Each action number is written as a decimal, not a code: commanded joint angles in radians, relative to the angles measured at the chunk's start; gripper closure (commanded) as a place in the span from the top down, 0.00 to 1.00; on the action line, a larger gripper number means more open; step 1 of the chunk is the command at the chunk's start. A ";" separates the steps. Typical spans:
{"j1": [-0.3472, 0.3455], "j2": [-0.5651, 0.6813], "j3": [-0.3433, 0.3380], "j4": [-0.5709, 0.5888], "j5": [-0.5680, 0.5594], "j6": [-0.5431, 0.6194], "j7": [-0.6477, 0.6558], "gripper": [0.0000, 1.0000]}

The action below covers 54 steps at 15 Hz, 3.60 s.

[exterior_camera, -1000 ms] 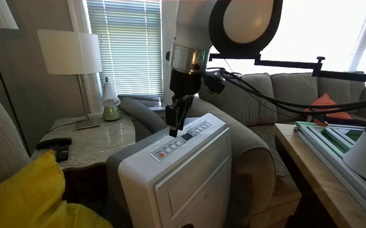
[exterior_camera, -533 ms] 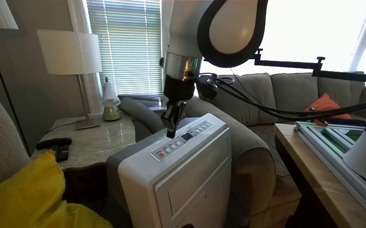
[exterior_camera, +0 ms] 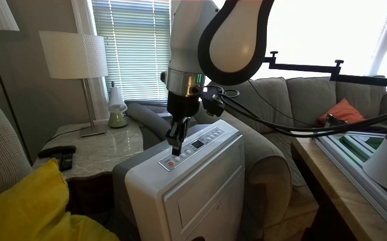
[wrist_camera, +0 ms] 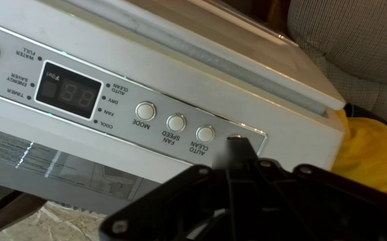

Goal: Turn on the air cooler

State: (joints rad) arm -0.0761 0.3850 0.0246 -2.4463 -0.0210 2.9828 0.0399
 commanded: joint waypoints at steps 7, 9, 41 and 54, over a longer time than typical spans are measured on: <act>-0.011 0.065 0.015 0.053 0.016 -0.004 -0.070 0.00; -0.012 0.070 0.015 0.056 0.016 -0.004 -0.074 0.00; -0.072 0.131 0.073 0.106 0.026 -0.016 -0.115 0.00; -0.036 0.118 0.032 0.104 0.012 -0.046 -0.089 0.00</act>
State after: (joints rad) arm -0.1264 0.4908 0.0812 -2.3553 -0.0210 2.9681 -0.0354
